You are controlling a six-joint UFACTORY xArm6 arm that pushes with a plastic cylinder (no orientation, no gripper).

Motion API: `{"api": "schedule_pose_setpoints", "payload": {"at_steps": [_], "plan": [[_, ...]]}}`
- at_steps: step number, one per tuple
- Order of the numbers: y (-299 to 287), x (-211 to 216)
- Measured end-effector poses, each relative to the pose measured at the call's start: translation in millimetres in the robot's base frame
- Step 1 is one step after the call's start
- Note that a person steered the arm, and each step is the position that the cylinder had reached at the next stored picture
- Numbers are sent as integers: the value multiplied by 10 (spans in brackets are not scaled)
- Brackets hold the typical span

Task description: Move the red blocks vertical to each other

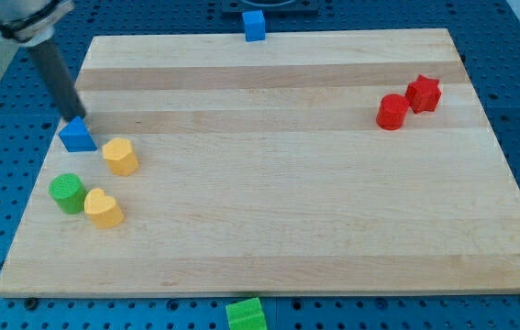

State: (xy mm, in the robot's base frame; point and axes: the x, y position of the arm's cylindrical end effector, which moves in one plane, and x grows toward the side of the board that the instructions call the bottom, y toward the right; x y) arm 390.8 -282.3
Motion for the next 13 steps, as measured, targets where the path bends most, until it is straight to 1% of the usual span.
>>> {"api": "schedule_pose_setpoints", "payload": {"at_steps": [1,2,3,4,5,6,7,8,9,10,11,13], "plan": [[556,406],[808,-34],[1835,-272],[3360,-78],[4696,75],[5096,75],[5123,247],[5188,609],[5784,483],[5677,82],[5325,-180],[5380,-746]]}}
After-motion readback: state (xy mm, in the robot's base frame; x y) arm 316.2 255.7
